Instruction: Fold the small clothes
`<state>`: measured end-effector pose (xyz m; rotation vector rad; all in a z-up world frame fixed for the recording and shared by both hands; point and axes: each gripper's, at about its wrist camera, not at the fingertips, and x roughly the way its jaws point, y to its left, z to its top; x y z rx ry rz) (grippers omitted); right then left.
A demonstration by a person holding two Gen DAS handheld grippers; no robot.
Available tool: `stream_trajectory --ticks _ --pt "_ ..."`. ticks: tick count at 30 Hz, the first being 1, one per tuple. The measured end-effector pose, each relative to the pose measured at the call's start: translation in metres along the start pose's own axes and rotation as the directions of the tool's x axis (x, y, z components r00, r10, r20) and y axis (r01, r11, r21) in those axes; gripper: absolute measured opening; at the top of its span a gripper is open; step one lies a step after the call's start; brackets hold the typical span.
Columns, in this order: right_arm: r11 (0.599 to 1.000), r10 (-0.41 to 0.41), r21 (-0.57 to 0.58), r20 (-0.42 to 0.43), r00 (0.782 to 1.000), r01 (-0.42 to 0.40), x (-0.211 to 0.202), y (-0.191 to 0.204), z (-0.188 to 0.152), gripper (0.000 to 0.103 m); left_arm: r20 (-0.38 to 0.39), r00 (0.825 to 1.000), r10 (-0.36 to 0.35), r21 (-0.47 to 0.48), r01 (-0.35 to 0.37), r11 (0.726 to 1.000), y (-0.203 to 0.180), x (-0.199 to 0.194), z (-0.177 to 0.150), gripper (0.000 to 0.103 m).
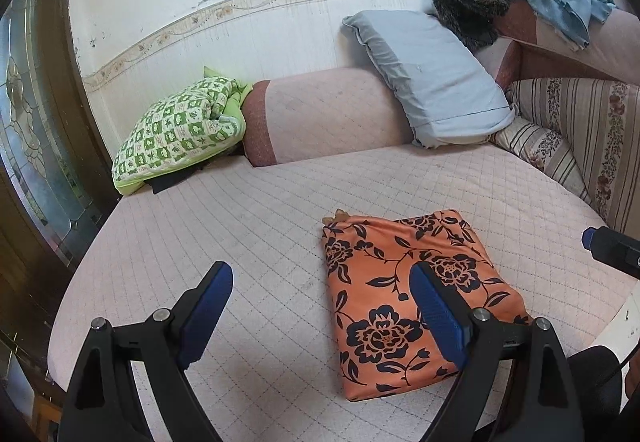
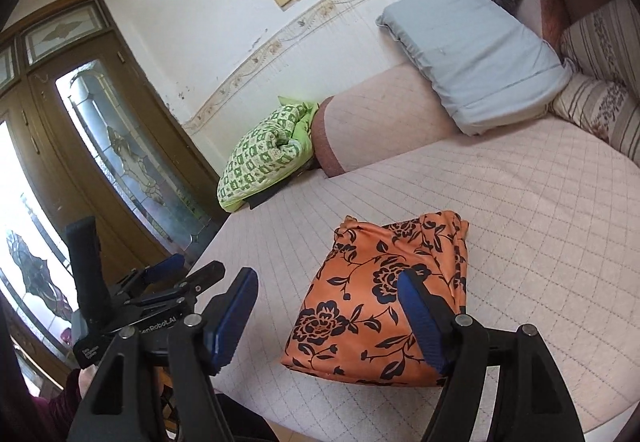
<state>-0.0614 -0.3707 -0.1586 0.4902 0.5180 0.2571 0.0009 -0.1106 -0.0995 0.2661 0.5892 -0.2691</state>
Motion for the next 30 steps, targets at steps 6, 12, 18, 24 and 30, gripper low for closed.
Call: stream_trajectory --ticks 6,12,18,24,30 --pt "1.0 0.005 0.005 -0.003 1.0 -0.005 0.001 0.001 -0.003 0.075 -0.005 1.0 0.005 -0.004 -0.005 1.0 0.001 -0.001 -0.002 0.09" --pt "1.0 -0.002 0.018 -0.007 1.0 0.002 0.0 -0.002 -0.007 0.075 -0.018 1.0 0.002 -0.003 -0.003 1.0 0.0 0.003 -0.004 0.09" --pt "1.0 -0.001 0.016 -0.02 1.0 0.001 0.004 0.002 -0.008 0.075 -0.027 1.0 0.003 -0.007 -0.004 1.0 0.0 0.007 -0.007 0.09" --pt "1.0 0.002 0.005 -0.029 1.0 -0.002 0.009 0.009 -0.009 0.075 -0.031 1.0 0.001 -0.021 -0.002 1.0 0.003 0.009 -0.007 0.09" --pt "1.0 -0.003 -0.002 -0.036 0.999 0.003 0.012 0.015 -0.011 0.075 -0.034 0.999 -0.003 -0.031 0.002 1.0 0.007 0.01 -0.009 0.09"
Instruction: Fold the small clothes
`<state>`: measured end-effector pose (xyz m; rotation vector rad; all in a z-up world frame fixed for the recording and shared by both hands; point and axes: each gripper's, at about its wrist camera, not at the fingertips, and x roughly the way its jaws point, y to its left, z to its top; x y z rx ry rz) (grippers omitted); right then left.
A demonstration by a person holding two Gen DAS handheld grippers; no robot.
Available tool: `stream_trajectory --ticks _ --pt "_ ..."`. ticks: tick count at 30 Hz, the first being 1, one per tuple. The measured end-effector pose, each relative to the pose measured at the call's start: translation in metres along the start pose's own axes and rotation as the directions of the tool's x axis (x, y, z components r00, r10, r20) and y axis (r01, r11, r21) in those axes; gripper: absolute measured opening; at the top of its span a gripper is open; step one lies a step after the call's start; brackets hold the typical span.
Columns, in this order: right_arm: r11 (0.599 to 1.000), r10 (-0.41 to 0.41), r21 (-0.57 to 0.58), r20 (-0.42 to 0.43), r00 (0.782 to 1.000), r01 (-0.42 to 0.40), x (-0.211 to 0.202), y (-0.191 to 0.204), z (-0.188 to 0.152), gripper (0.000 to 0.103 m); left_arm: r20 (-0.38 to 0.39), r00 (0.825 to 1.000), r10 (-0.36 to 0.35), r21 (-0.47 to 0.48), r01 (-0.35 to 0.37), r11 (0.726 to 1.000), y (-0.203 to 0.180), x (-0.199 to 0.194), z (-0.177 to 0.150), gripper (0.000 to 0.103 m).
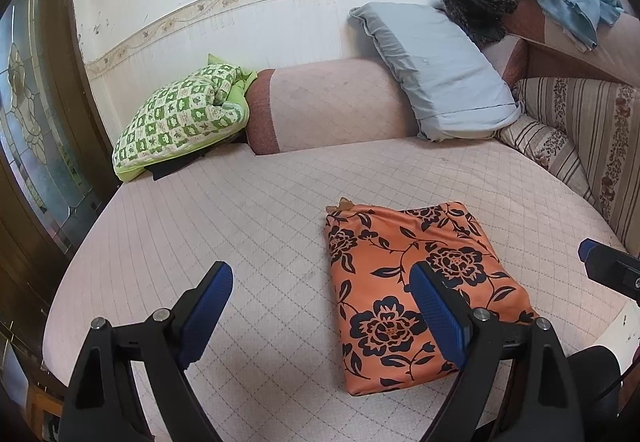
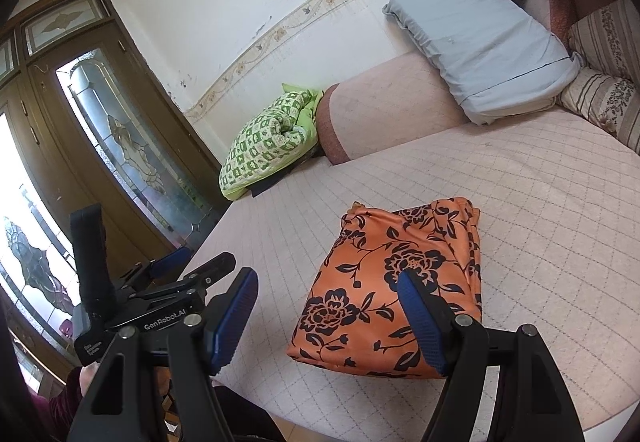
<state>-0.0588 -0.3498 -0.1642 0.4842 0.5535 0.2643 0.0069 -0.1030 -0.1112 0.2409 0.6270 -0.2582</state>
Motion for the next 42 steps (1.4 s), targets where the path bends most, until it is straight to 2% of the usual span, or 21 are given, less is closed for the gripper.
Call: stream_trajectory --ticks 17,42 --pt "1.0 -0.003 -0.006 0.005 1.0 0.003 -0.001 0.003 0.001 0.075 0.0 1.0 -0.003 -0.008 0.003 1.0 0.002 -0.003 -0.001 0.09" --pt "1.0 -0.003 -0.001 -0.012 1.0 0.003 0.003 0.001 -0.002 0.075 -0.04 0.999 -0.002 -0.005 0.002 1.0 0.001 0.009 -0.005 0.09"
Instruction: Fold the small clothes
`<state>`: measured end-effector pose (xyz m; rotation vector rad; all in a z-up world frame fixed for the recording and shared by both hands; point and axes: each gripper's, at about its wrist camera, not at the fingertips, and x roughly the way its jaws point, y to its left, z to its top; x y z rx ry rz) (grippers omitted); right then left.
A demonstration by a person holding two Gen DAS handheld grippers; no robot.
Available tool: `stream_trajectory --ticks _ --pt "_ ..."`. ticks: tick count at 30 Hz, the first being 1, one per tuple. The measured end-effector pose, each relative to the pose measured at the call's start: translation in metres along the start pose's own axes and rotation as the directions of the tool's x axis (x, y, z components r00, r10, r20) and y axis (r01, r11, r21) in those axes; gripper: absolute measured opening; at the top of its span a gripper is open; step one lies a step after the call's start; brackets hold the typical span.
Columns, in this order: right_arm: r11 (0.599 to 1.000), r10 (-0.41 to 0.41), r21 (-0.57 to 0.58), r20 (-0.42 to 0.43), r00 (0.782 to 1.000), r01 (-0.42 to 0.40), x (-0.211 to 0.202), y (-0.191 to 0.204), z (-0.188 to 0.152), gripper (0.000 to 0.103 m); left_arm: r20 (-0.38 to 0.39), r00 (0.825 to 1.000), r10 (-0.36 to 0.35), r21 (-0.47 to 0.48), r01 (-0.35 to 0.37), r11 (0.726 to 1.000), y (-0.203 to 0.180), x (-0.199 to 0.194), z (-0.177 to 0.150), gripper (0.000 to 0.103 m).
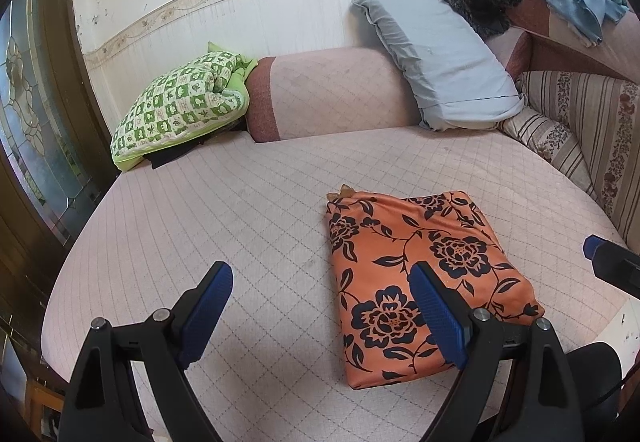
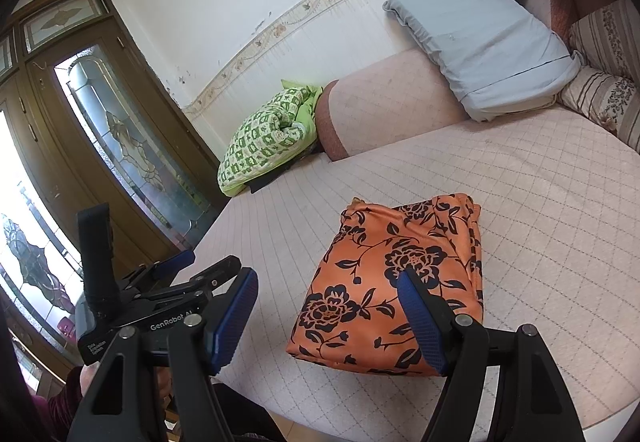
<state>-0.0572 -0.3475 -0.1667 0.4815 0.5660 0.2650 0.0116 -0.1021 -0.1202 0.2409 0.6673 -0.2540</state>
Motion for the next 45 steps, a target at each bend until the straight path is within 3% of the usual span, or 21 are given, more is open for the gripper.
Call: stream_trajectory --ticks 45 --pt "1.0 0.004 -0.017 -0.029 1.0 -0.005 0.012 0.01 -0.001 0.075 -0.017 1.0 0.009 -0.018 -0.01 1.0 0.009 0.007 -0.006 0.09"
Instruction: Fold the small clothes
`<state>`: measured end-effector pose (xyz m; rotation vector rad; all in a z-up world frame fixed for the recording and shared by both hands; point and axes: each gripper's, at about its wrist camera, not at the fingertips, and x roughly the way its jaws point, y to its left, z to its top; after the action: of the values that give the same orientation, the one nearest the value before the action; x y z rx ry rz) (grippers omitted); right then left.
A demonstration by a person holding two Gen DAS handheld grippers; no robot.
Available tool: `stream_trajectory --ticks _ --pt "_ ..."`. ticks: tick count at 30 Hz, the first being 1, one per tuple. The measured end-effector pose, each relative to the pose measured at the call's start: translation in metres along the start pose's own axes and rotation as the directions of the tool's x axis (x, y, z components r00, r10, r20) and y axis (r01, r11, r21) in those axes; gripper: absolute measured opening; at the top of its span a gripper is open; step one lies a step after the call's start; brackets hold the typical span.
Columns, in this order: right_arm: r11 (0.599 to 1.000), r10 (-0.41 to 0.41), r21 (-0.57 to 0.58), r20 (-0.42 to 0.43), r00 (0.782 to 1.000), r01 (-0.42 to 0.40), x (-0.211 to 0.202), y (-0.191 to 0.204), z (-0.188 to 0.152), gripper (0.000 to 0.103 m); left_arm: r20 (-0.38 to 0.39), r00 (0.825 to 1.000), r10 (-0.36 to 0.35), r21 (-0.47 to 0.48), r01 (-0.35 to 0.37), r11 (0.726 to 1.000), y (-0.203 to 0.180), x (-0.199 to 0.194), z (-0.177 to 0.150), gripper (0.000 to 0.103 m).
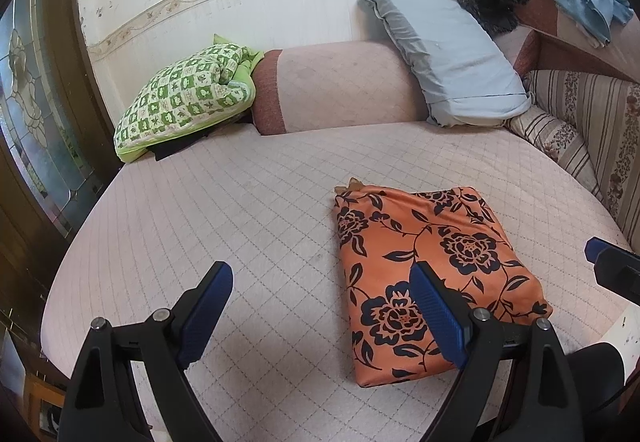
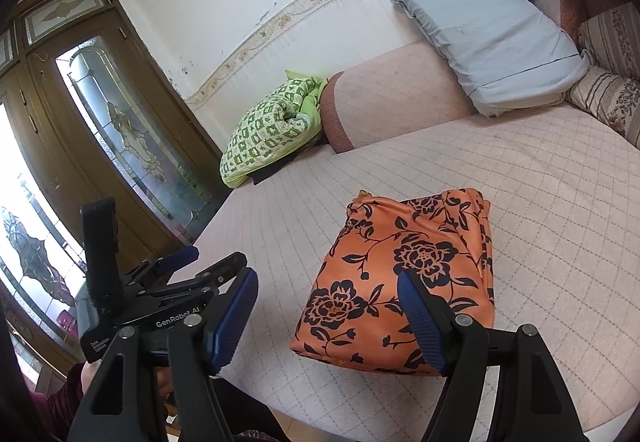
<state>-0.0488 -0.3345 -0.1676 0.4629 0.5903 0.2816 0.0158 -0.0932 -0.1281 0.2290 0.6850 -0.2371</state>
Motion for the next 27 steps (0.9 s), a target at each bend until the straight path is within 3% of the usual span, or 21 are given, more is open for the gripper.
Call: stream_trajectory --ticks 27 --pt "1.0 -0.001 0.011 -0.021 1.0 0.002 0.008 -0.001 -0.007 0.075 -0.036 0.999 0.005 -0.008 -0.005 1.0 0.002 0.014 -0.007 0.09"
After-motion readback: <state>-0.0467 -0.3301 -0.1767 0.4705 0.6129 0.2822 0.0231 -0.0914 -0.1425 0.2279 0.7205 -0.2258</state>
